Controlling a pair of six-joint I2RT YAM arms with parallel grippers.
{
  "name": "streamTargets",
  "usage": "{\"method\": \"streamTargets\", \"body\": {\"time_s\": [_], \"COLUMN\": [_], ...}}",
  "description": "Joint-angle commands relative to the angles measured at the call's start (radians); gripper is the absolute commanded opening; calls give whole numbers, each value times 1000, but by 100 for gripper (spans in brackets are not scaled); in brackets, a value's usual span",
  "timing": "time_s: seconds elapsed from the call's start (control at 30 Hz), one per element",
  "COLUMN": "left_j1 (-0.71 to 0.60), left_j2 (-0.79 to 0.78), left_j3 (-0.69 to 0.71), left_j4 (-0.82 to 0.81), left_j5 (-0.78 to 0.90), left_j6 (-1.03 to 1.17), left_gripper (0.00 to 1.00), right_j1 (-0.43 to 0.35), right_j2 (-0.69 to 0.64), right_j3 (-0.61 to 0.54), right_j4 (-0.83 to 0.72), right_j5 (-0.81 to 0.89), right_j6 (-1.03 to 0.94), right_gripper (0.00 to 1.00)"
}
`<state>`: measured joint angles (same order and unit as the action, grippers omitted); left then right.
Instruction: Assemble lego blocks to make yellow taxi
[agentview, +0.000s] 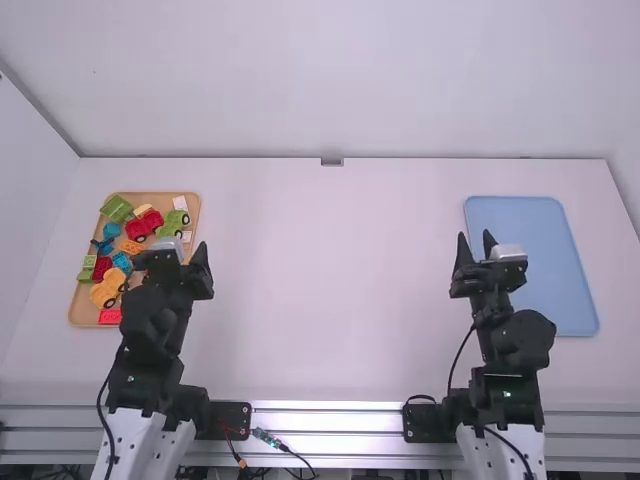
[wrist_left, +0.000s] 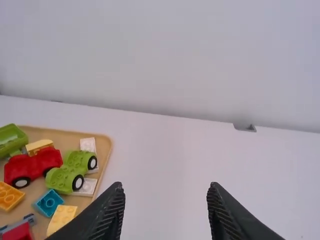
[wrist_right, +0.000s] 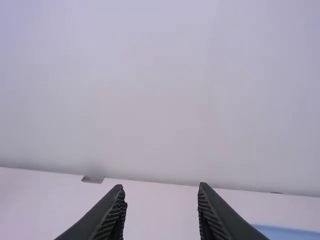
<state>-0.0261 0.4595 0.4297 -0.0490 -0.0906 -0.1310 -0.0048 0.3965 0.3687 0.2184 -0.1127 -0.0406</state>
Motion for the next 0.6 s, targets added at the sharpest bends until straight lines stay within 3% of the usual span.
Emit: {"method": "streamTargets", "body": {"time_s": [0.0, 0.4, 0.57], "left_j1": [7, 1, 6], "left_j2": [43, 268, 363], "left_j3": [75, 289, 289], "left_j4": [7, 17, 17], "left_j5": [-13, -31, -32], "left_j6": [-3, -5, -64], "left_gripper": [50, 72, 82], "right_j1": [0, 0, -14], "right_j2": [31, 199, 302], "right_j3": [61, 229, 332], "right_j4": [2, 7, 6], "right_j5": [1, -20, -21], "right_j6": [47, 59, 63], "right_gripper": [42, 59, 69]}}
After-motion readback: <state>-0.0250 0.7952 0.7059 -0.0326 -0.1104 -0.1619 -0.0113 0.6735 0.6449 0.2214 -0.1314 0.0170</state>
